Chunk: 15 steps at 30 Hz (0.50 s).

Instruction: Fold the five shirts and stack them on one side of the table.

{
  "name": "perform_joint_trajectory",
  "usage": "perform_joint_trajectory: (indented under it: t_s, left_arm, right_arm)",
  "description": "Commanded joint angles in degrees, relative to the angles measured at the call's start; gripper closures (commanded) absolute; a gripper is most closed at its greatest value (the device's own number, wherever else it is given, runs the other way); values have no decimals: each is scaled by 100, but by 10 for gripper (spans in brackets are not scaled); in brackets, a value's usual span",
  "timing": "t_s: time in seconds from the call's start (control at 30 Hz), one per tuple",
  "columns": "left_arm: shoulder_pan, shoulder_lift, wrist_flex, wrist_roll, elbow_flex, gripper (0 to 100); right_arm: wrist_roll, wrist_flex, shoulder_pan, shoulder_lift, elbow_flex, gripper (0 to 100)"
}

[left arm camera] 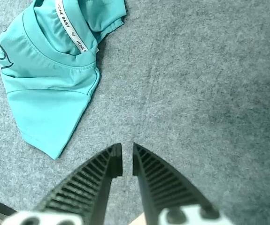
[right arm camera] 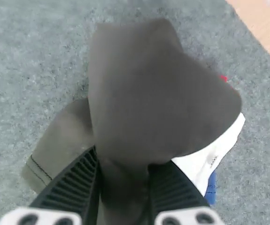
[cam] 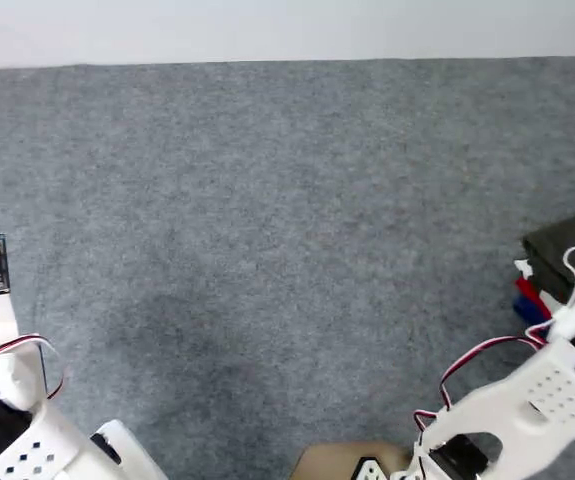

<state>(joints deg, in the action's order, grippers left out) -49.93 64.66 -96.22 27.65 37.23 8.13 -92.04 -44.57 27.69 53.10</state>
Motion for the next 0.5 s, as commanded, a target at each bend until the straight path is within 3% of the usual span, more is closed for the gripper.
perform_joint_trajectory:
  t_s: [0.0, 0.33, 0.47]
  left_arm:
    - [0, 0, 70, 26, -22, 949]
    - [-18, 26, 70, 26, -22, 949]
    - [0, -9, 70, 26, -22, 949]
  right_arm:
    - [79, -31, -136, -22, 62, 991]
    - [826, 163, -664, 716, 62, 977]
    - [818, 31, -690, 778, 176, 839]
